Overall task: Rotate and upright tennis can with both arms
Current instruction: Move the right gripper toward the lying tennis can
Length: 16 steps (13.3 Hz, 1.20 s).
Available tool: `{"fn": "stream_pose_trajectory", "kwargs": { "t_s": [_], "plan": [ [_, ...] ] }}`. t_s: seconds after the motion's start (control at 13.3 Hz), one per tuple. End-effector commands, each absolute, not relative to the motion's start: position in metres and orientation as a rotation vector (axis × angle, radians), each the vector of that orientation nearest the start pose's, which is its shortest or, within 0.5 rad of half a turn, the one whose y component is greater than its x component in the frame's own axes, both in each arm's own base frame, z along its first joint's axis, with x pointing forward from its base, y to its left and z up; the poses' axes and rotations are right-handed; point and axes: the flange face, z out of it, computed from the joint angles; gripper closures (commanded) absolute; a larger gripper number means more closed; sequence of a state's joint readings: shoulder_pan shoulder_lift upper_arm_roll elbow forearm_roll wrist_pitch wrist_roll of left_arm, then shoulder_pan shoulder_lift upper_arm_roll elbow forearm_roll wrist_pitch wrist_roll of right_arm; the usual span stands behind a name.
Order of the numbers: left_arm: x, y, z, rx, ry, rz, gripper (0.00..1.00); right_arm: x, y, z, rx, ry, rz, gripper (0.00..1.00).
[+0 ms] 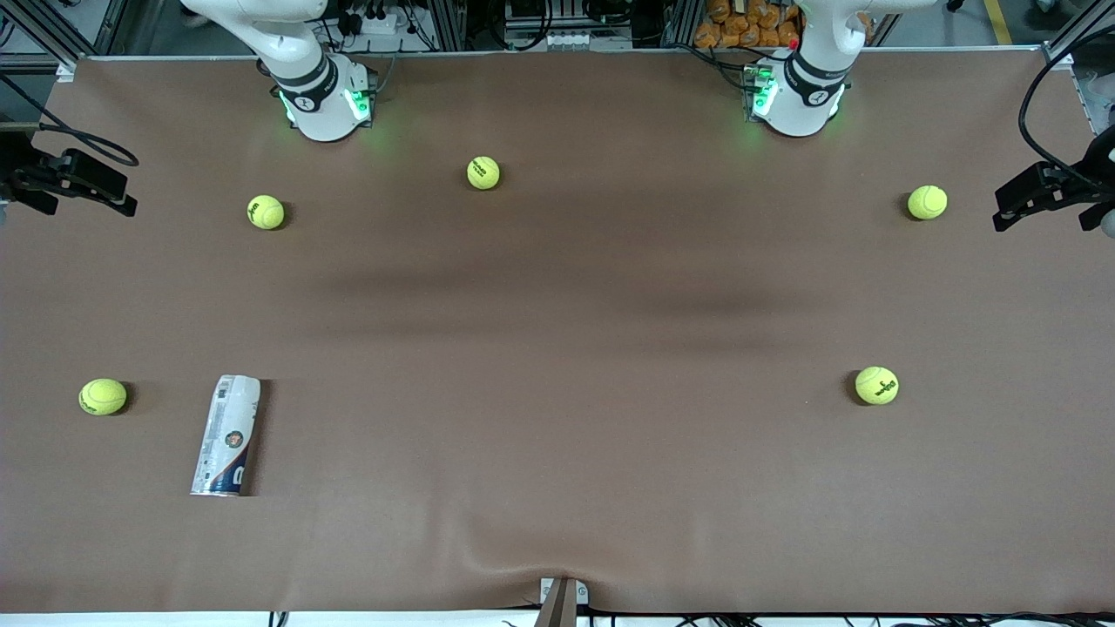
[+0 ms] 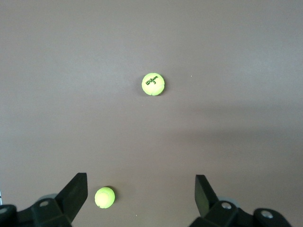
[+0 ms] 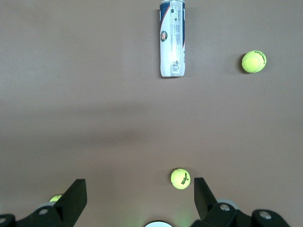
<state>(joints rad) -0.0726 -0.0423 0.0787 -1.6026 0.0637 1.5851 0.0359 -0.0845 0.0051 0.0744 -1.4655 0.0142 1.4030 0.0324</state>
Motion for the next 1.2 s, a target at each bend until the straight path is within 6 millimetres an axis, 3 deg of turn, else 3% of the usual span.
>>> {"fn": "stream_pose_trajectory", "kwargs": {
  "t_s": [0.0,0.37,0.6,0.82,1.12],
  "plan": [
    [0.542,0.011,0.636,-3.077,0.019,-0.034,0.00,0.538,-0.007,0.656,-3.133,0.095,0.106,0.00],
    [0.543,0.013,0.631,-3.092,0.019,-0.010,0.00,0.541,-0.009,0.651,-3.135,0.081,0.120,0.00],
    [0.543,0.015,0.628,-3.092,0.029,-0.003,0.00,0.560,-0.012,0.622,-3.132,0.075,0.199,0.00],
    [0.542,0.013,0.632,-3.089,0.037,-0.010,0.00,0.592,-0.016,0.560,-3.117,0.058,0.332,0.00],
    [0.542,0.009,0.632,-3.089,0.047,-0.010,0.00,0.645,-0.038,0.470,-3.121,-0.132,0.284,0.00]
  ]
}}
